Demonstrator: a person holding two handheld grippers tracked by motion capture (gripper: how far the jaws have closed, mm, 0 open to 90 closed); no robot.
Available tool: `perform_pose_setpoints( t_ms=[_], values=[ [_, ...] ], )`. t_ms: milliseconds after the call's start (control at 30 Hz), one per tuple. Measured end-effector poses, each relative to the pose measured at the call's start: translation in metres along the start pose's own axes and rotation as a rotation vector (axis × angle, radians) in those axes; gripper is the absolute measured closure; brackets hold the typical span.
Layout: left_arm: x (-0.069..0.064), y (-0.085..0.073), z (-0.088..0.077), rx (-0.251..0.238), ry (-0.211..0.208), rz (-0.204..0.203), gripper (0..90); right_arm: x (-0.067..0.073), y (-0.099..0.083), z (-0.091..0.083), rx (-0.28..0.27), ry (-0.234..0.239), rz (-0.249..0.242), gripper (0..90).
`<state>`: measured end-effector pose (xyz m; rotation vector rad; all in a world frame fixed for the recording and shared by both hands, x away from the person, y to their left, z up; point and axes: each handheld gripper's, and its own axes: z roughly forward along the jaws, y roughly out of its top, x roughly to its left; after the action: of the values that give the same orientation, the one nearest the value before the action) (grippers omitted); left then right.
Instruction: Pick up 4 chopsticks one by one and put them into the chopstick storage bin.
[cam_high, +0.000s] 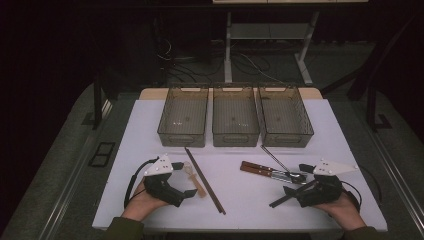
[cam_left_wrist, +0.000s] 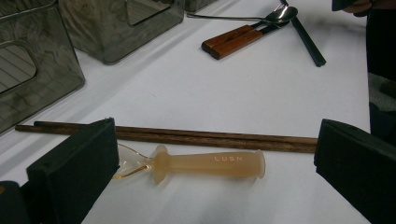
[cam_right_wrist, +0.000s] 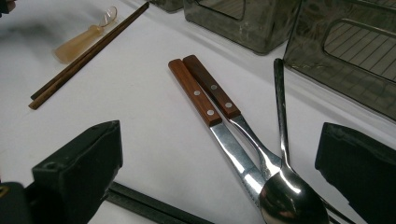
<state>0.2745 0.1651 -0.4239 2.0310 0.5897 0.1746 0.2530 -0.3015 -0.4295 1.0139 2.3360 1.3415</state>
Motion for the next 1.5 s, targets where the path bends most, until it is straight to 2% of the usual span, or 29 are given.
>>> perform_pose_setpoints(
  t_ms=[133, 200, 267, 300, 367, 433, 600, 667, 700, 733, 800, 1000, 1067, 1167, 1333, 1500],
  values=[
    [0.0, 0.0, 0.0, 0.0, -0.001, -0.001, 0.0, -0.001, 0.001, -0.001, 0.01, 0.006, 0.002, 1.0],
    [0.0, 0.0, 0.0, 0.001, -0.002, -0.003, 0.0, -0.001, 0.001, -0.002, 0.024, 0.014, 0.0, 6.0],
    [0.0, 0.0, 0.0, -0.001, -0.001, -0.009, 0.0, -0.001, 0.001, -0.003, 0.03, 0.023, 0.002, 7.1],
    [0.0, 0.0, 0.0, 0.0, -0.001, -0.011, 0.0, -0.001, 0.001, -0.004, 0.036, 0.034, 0.008, 14.2],
    [0.0, 0.0, 0.0, -0.001, 0.002, -0.012, 0.0, 0.0, 0.002, -0.006, 0.029, 0.052, -0.003, 18.5],
    [0.001, 0.001, -0.001, -0.005, 0.001, -0.017, 0.0, 0.001, 0.002, -0.007, 0.041, 0.078, -0.01, 29.4],
    [-0.003, -0.001, 0.0, 0.0, -0.005, -0.013, 0.0, 0.007, 0.004, -0.006, 0.093, 0.13, -0.036, 52.5],
    [-0.004, -0.001, -0.001, 0.001, -0.009, -0.012, 0.0, 0.01, 0.004, -0.004, 0.106, 0.139, -0.046, 59.1],
    [-0.004, -0.001, -0.001, 0.003, -0.012, -0.007, 0.0, 0.01, 0.004, -0.004, 0.106, 0.139, -0.046, 59.1],
    [-0.003, -0.001, 0.0, -0.001, -0.017, -0.01, 0.0, 0.013, 0.005, -0.004, 0.125, 0.154, -0.065, 66.3],
    [-0.003, -0.001, 0.0, -0.001, -0.018, -0.011, 0.0, 0.015, 0.004, -0.003, 0.139, 0.171, -0.079, 72.9],
    [-0.003, 0.0, 0.001, -0.001, -0.022, -0.019, 0.0, 0.017, 0.001, 0.002, 0.199, 0.222, -0.113, 86.2],
    [-0.003, 0.0, 0.001, 0.002, -0.022, -0.016, 0.0, 0.019, -0.001, 0.004, 0.22, 0.241, -0.121, 89.5],
    [-0.005, -0.001, 0.001, 0.001, -0.022, -0.018, 0.0, 0.023, -0.002, 0.009, 0.25, 0.263, -0.142, 89.9],
    [-0.005, 0.0, 0.002, 0.003, -0.027, -0.015, 0.0, 0.031, -0.004, 0.017, 0.294, 0.274, -0.165, 89.9],
    [-0.004, 0.0, 0.002, 0.004, -0.028, -0.016, 0.0, 0.033, -0.005, 0.02, 0.305, 0.278, -0.18, 89.9]
  ],
)
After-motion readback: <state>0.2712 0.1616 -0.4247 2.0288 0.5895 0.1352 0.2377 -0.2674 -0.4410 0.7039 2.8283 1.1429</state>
